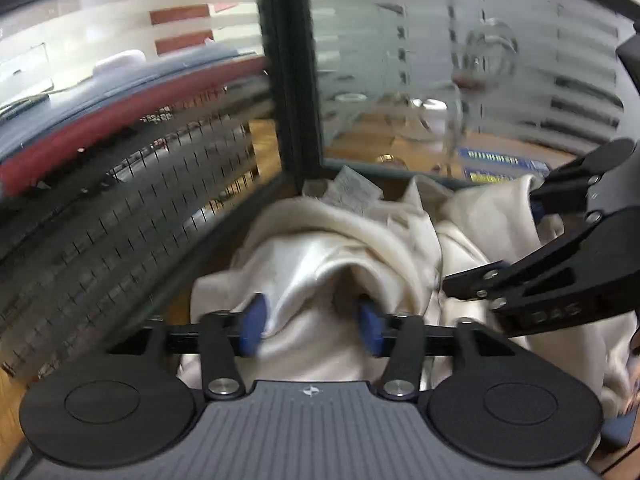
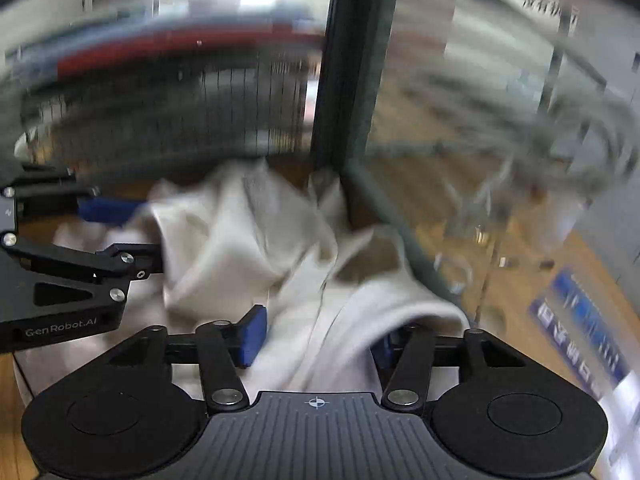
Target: Fold clothes
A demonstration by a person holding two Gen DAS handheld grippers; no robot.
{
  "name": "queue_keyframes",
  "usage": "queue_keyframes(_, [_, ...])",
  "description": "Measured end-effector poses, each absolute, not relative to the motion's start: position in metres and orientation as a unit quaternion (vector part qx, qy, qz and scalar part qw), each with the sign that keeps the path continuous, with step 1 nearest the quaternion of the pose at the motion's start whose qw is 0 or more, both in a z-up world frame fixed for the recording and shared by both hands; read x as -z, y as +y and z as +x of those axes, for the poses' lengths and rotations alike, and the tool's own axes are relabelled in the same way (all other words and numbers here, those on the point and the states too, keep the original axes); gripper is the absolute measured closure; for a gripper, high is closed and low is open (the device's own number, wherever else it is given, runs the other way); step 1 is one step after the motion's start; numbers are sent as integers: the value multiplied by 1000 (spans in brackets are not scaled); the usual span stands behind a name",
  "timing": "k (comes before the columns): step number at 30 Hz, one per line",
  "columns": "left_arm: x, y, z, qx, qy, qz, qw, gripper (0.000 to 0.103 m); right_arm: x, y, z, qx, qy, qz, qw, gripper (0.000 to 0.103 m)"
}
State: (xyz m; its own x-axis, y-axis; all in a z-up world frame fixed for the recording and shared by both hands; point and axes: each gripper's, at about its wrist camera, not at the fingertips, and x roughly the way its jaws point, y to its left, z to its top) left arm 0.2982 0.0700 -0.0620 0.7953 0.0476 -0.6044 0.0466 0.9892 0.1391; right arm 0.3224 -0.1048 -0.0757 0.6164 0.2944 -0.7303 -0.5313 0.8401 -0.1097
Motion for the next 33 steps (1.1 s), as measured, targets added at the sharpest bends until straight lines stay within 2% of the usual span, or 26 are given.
queue_keyframes(1, [61, 70, 295, 5, 316, 74, 946, 28, 76, -108, 319, -231, 370, -160, 885, 37])
queue_keyframes(2, [59, 70, 292, 9, 311, 73, 948, 18, 74, -114, 313, -229, 368, -158, 887, 33])
queue_keyframes(5, [47, 73, 278, 21, 299, 63, 952, 15, 59, -126, 290, -222, 356, -143, 896, 26])
queue_keyframes(7, [35, 75, 266, 31, 292, 52, 955, 8, 45, -135, 273, -212, 348, -136, 903, 23])
queue_keyframes(14, [-7, 66, 213, 76, 273, 31, 959, 7, 3, -170, 205, -176, 335, -101, 920, 17])
queue_keyframes(20, [-18, 56, 167, 116, 277, 29, 954, 7, 6, -199, 150, -151, 354, -80, 919, 17])
queue_keyframes(23, [-11, 51, 152, 136, 291, 27, 947, 7, 29, -209, 131, -148, 377, -67, 912, 22])
queue_keyframes(25, [-3, 47, 146, 145, 304, 28, 941, 7, 48, -212, 122, -149, 396, -62, 904, 35])
queue_keyframes(27, [6, 43, 140, 155, 314, 29, 936, 7, 68, -213, 120, -157, 420, -52, 892, 54])
queue_keyframes(30, [20, 41, 135, 166, 328, 24, 929, 7, 97, -212, 123, -171, 443, -34, 879, 63])
queue_keyframes(33, [32, 39, 132, 172, 344, 18, 923, 7, 125, -208, 132, -179, 467, -22, 866, 62])
